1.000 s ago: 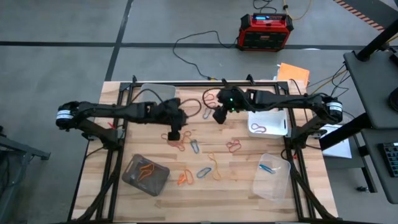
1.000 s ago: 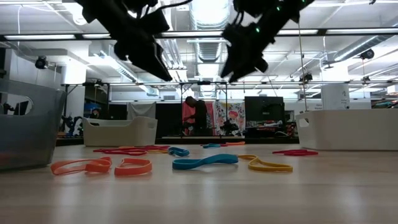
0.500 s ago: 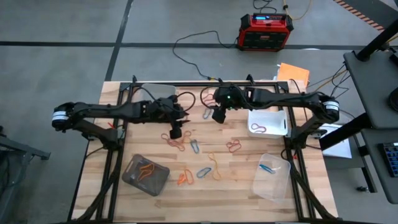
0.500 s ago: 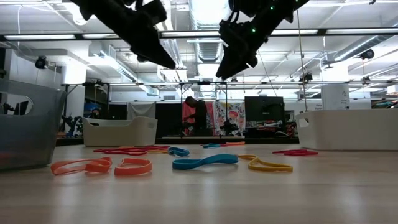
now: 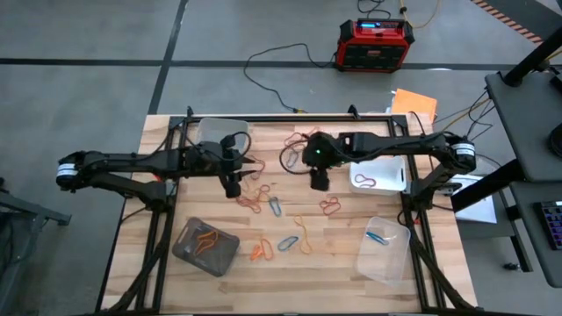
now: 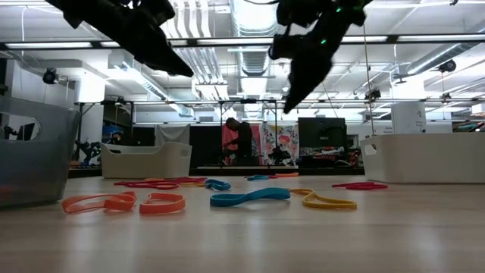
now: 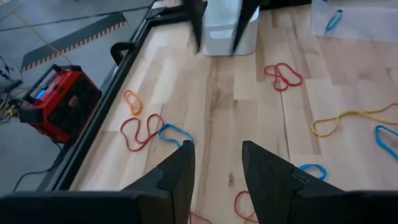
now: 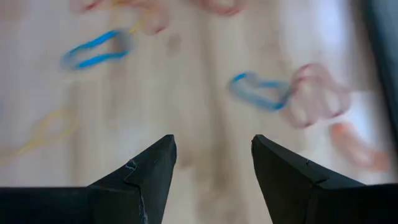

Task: Sort rubber bands into baskets
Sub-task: Put the blue rubber band into the transparent bin

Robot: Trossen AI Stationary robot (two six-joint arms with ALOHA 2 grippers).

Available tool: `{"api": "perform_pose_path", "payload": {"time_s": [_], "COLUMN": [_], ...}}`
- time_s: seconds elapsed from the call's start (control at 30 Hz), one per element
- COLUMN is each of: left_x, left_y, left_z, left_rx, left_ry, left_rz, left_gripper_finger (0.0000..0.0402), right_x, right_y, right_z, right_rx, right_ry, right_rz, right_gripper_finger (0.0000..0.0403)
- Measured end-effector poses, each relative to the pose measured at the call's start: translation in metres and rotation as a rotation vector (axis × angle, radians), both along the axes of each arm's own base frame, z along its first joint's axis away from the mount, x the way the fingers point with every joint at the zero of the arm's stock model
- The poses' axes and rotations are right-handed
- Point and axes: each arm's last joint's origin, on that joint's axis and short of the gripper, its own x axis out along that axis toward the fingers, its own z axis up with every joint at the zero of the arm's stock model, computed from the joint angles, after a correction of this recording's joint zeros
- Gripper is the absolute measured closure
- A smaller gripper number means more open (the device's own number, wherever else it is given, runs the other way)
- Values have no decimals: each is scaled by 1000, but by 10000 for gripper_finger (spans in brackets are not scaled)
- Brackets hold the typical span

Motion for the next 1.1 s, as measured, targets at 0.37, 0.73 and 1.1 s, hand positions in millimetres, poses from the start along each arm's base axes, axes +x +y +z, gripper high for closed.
{"api": "perform_pose_path", "payload": {"time_s": [0.37,0.73,1.1], "left_x": [-7,-9,-8], "left_y": [2,4,5], "left_z": [-2,-2,-1], "left_rx": [31,89,97], "left_ry": [-3,11,3], "left_rz": [89,180,187], "left_gripper_finger": [283,283,283], "right_x": [62,86,89], "right_y": [-52,-61,-65], "right_z": [-48,-87,-101], "right_rx": [46,189,205], "right_ry": [-40,88,81], "right_rz": [-200,-309,-360], "right_gripper_finger": [197,197,197]}}
